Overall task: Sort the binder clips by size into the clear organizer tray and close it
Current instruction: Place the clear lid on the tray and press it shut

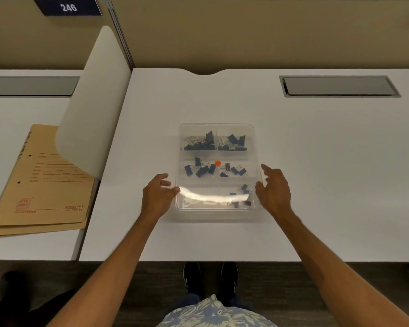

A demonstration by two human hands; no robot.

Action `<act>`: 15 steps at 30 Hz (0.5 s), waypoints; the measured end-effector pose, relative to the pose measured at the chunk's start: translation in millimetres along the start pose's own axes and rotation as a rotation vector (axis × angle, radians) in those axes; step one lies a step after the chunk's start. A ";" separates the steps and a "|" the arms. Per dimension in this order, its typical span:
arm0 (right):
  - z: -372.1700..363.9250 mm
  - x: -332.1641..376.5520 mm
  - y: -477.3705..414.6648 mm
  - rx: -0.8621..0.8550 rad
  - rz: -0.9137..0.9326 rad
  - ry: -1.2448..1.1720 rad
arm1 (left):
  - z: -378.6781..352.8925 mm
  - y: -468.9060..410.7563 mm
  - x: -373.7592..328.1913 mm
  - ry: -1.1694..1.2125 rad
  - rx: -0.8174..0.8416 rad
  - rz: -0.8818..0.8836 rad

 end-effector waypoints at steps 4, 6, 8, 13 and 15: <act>-18.9 35.4 12.0 -0.049 0.326 0.144 | -8.8 10.9 -43.8 -0.130 -0.114 -0.344; -37.4 42.6 15.6 -0.015 0.400 0.234 | -33.9 17.4 -63.0 -0.320 -0.088 -0.555; -52.0 42.3 19.8 0.005 0.445 0.311 | -63.3 21.4 -68.1 -0.516 -0.043 -0.715; -63.9 35.3 25.6 -0.005 0.440 0.421 | -92.3 22.4 -43.9 -0.774 -0.025 -0.782; -63.6 34.8 25.3 -0.015 0.430 0.432 | -92.9 21.2 -42.1 -0.774 -0.036 -0.778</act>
Point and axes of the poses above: each hand's wrist, its own y-axis away from the middle knuckle, its own z-axis out of the back of the hand, x = y × z, the point moved 10 cm from there along -y, towards the middle knuckle, and after that the axes turned 14 degrees about -x, right-handed, at the moved point
